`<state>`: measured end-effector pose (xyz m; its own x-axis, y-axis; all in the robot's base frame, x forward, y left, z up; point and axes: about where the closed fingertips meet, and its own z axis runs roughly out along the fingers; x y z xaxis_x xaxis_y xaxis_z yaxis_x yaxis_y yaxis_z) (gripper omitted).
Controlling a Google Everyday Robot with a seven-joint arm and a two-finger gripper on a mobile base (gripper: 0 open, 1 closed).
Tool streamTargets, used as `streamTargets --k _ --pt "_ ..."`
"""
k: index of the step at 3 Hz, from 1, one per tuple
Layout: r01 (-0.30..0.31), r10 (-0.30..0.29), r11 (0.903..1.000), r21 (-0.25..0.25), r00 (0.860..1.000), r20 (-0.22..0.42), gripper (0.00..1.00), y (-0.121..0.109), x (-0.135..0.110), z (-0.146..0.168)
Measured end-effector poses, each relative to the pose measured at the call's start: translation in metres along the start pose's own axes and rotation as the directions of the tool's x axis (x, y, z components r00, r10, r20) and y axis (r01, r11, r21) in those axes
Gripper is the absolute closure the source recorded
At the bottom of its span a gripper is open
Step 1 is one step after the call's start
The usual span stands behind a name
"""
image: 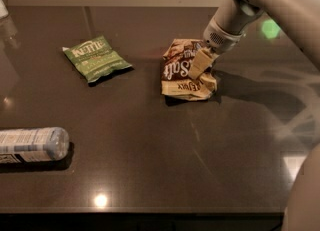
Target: Pick brown chip bag
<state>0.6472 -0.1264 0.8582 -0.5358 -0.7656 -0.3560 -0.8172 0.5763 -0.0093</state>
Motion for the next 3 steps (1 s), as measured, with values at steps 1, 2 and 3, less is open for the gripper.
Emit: streamTargets --k 1,2,3 --pt "0.003 -0.003 1.0000 -0.003 1.000 0.010 0.64 0.002 0.000 -0.009" --pt "0.018 -0.018 0.9997 -0.013 0.999 0.033 0.88 0.008 -0.002 -0.025" --pt "0.056 -0.054 0.9978 -0.036 0.997 0.059 1.00 0.016 -0.006 -0.052"
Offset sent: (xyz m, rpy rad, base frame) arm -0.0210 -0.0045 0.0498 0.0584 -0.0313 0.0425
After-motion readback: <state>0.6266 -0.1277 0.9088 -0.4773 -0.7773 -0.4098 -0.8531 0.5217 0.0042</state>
